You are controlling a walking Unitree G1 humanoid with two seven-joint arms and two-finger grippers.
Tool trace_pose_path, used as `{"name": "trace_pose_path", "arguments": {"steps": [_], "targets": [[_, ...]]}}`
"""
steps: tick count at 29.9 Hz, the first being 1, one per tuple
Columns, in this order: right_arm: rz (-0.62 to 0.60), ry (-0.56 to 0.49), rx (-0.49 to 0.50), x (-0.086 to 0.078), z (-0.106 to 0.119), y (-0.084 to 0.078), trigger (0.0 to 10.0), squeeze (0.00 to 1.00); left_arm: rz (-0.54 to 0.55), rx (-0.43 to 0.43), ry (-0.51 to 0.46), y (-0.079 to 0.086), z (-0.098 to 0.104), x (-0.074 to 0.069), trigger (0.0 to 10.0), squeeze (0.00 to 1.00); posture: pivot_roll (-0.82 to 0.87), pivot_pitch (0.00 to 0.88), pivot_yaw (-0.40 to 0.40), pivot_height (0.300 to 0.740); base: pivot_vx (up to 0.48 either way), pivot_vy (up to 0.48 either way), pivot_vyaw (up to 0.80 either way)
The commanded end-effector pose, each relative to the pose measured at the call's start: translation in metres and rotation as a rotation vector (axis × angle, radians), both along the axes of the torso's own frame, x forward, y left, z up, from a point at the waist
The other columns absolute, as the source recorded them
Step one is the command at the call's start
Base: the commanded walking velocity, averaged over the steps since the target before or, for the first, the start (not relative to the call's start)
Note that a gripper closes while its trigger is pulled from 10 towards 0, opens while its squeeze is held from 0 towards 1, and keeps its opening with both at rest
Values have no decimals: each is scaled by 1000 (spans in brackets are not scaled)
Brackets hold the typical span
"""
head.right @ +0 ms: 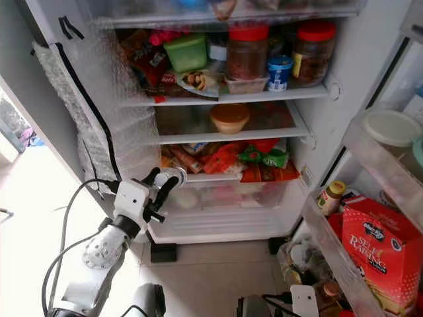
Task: Restocking fridge
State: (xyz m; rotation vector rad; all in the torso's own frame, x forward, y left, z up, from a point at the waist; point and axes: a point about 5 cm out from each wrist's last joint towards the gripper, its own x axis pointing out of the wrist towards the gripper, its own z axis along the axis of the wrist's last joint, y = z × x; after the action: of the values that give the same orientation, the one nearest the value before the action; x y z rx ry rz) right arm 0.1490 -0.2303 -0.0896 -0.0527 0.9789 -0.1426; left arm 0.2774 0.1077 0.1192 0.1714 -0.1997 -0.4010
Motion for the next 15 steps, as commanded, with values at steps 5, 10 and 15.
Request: {"name": "trace_pose_path", "arguments": {"steps": [5,10,15], "targets": [[12,11,36,-3,-3,10,10000,0,-4,22,3,1,-1,1,10000,0,-59,50,67,615,289,0,0],[9,7,41,-3,-3,10,10000,0,-23,18,8,-1,-2,0,10000,0,-58,47,67,615,298,0,0],[5,9,48,-3,-4,10,10000,0,-40,12,13,-4,-2,-1,10000,0,-58,47,68,615,306,0,-381]]}}
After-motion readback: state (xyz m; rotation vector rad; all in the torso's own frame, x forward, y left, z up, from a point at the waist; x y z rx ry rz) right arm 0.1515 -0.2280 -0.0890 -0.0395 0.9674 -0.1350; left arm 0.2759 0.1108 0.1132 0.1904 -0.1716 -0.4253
